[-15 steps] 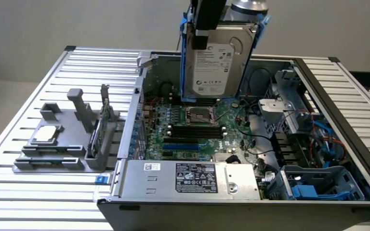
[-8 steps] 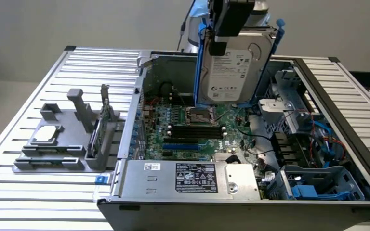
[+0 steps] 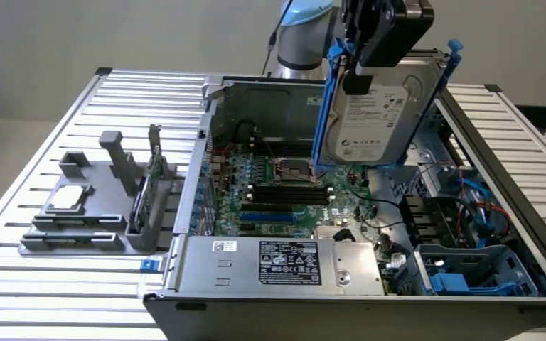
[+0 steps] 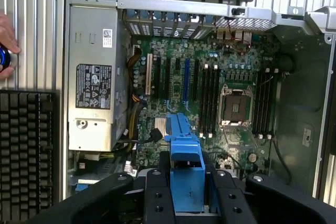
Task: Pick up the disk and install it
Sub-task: 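Pick up the disk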
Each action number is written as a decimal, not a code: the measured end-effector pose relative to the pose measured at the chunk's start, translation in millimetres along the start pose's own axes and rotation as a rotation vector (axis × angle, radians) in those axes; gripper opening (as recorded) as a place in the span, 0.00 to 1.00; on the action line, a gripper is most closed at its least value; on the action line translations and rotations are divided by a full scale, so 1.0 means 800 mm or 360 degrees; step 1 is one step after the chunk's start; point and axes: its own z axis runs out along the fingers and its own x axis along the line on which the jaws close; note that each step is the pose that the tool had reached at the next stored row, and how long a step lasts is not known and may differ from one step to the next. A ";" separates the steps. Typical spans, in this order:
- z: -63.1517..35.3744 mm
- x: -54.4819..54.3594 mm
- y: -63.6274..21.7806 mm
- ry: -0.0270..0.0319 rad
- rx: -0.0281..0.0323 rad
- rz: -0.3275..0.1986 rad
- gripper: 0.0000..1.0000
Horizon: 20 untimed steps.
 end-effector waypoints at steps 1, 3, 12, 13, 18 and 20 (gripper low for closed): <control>0.000 0.003 -0.004 0.00000 0.00003 0.0000 0.33; 0.000 0.009 -0.012 0.00000 0.00011 0.0000 0.33; -0.002 0.038 -0.044 0.00001 0.00024 0.0000 0.33; -0.002 0.042 -0.047 0.00001 0.00024 0.0000 0.33; -0.003 0.060 -0.058 0.00001 0.00024 0.0000 0.33; -0.004 0.067 -0.060 0.00001 0.00024 0.0000 0.33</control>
